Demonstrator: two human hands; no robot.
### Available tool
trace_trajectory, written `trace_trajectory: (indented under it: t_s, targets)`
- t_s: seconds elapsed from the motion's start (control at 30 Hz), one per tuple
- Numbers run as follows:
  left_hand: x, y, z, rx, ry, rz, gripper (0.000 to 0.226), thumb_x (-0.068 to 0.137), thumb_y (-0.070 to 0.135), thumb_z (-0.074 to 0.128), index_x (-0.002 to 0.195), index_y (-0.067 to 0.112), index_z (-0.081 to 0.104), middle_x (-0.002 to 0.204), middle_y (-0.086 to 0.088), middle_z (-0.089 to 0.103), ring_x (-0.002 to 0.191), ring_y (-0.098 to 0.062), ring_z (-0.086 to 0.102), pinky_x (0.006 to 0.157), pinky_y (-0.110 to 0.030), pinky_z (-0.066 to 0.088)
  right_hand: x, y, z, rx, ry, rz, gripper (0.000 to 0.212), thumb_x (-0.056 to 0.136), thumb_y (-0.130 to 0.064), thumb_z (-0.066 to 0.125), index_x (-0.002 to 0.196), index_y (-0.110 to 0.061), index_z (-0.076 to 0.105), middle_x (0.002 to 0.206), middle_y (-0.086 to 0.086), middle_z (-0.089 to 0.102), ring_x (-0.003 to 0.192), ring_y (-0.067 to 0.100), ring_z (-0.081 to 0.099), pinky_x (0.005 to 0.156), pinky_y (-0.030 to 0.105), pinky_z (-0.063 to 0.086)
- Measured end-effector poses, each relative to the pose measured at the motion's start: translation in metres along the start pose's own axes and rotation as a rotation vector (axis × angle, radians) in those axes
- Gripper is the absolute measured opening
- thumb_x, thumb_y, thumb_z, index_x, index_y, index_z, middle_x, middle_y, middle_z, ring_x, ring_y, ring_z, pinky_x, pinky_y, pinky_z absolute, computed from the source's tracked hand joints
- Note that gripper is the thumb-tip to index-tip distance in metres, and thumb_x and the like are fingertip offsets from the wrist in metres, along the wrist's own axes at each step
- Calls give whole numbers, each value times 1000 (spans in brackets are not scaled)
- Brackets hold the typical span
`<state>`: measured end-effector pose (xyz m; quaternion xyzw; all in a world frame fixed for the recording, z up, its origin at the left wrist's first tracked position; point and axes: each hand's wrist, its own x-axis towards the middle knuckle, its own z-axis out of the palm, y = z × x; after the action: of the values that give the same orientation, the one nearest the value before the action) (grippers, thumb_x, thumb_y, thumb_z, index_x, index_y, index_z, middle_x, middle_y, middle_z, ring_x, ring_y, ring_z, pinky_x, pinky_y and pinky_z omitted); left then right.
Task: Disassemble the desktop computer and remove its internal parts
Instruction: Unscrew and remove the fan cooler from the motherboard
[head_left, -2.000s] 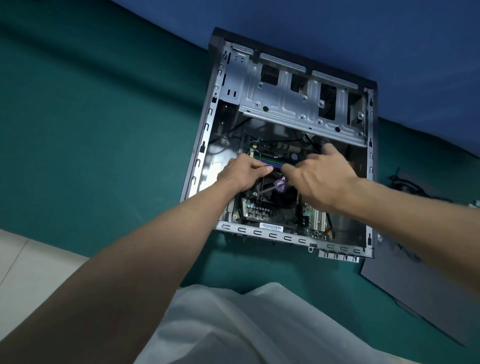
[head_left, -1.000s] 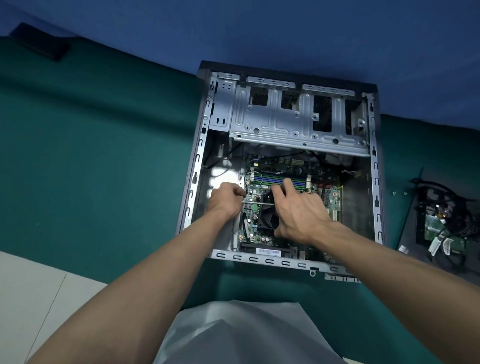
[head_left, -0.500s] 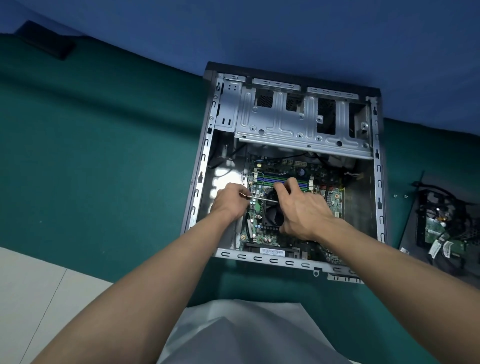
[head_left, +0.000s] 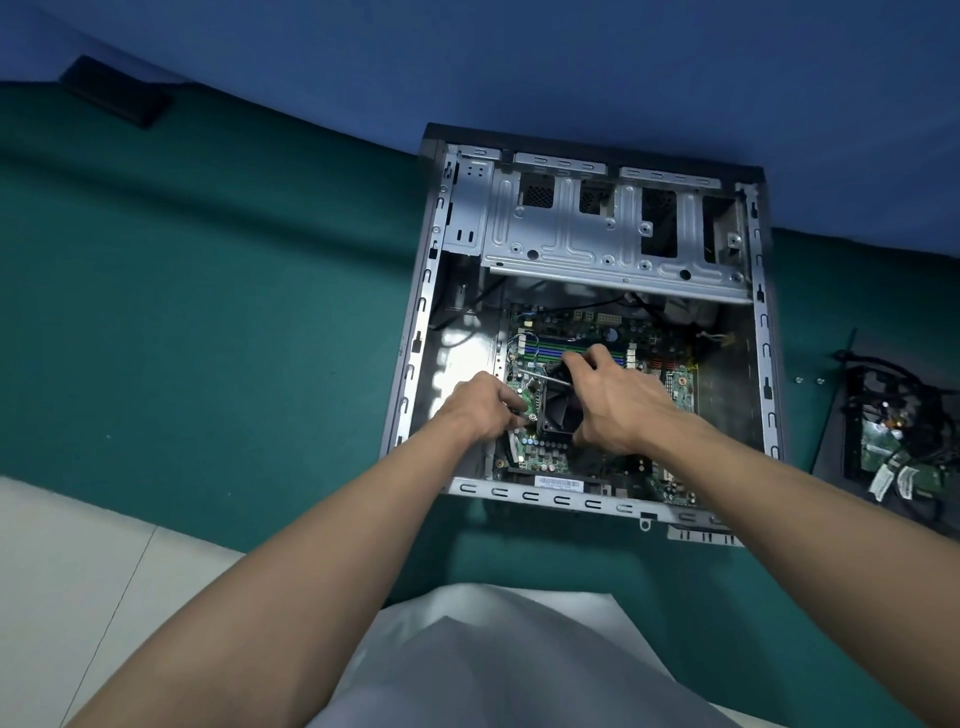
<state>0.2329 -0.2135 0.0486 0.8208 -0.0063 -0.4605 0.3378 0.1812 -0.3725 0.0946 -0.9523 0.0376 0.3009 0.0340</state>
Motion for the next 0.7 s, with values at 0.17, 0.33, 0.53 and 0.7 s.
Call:
trace_trajectory:
  t_s: [0.17,0.33,0.53,0.7]
  targets:
    - [-3,1,5,319,26,90,32,80,34,76,111,33,69,116,8,68,106,-15,61,84,-28,44,-14,8,-6,156,28,15,92,80,-31,75,149,-21,15,149,13,23,95,28,58,70,30,43]
    - [-10,9,7,675,188,260,12,88,31,67,99,26,70,77,14,58,78,-10,59,61,-26,34,-16,4,-4,9,72,16,111,72,-55,75,151,-22,3,155,11,16,83,22,59,51,26,35]
    - [-10,8,9,913,293,321,8,87,21,68,80,22,65,71,4,59,71,-15,56,71,-30,36,-4,-5,0,-96,74,25,97,69,-56,76,141,-12,28,139,12,41,89,29,63,56,32,42]
    - [-4,0,2,709,203,258,18,83,40,71,99,32,71,89,11,67,80,-10,55,72,-29,38,1,-7,-1,-69,85,-12,94,58,-60,80,128,-11,40,130,11,42,63,22,53,50,31,37]
